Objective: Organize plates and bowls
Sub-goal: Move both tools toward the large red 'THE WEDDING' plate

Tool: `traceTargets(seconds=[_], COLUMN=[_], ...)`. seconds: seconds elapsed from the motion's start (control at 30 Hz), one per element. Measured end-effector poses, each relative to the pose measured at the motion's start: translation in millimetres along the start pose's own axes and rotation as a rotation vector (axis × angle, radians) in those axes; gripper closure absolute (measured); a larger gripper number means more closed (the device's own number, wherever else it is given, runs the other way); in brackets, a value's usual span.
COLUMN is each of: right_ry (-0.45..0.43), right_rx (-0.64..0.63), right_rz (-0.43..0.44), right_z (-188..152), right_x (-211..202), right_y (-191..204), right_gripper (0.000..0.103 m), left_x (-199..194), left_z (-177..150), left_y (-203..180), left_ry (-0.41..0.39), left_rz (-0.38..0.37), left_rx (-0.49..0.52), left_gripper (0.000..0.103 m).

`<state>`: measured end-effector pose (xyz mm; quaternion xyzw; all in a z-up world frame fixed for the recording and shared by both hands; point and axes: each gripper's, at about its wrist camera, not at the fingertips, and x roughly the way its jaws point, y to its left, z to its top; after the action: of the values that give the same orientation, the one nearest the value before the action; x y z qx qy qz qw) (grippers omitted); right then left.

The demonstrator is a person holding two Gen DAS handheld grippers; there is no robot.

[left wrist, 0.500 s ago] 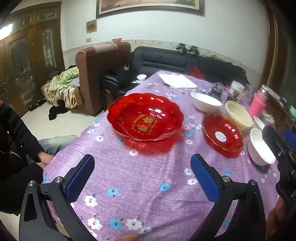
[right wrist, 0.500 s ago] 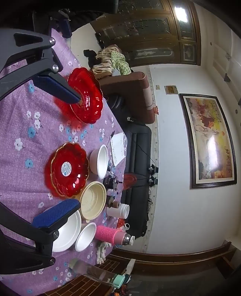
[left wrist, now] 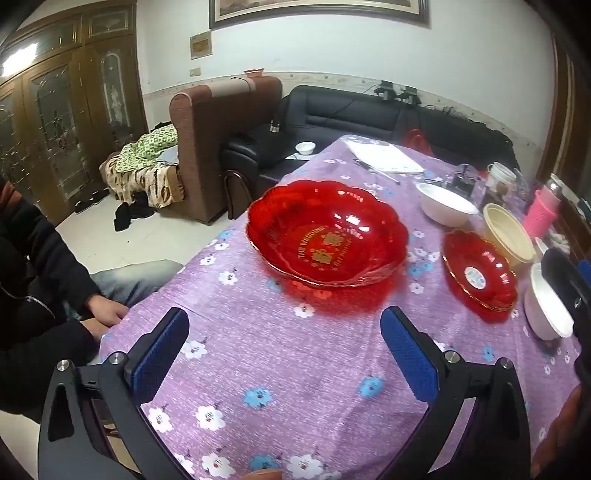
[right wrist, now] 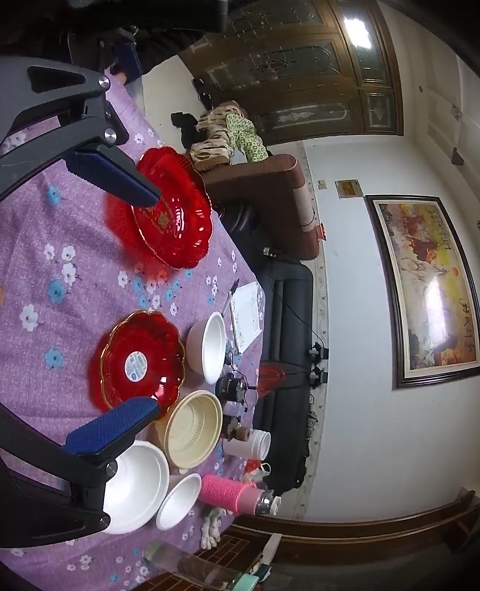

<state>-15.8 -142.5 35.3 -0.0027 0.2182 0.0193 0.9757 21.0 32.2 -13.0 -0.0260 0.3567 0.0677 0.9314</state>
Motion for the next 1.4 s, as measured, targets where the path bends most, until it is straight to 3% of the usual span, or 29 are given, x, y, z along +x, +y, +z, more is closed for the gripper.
traceTargets(seconds=[1.4], right_ry=[0.133], right_rx=[0.029], right_rz=[0.075], right_z=[25.9], right_x=[90.2], right_y=[25.7], right_gripper=[0.001], left_x=[50.7], left_z=[23.3], left_y=[35.3], left_ry=[0.064], left_rz=[0.064], left_rx=[-0.057], left_gripper=[0.0])
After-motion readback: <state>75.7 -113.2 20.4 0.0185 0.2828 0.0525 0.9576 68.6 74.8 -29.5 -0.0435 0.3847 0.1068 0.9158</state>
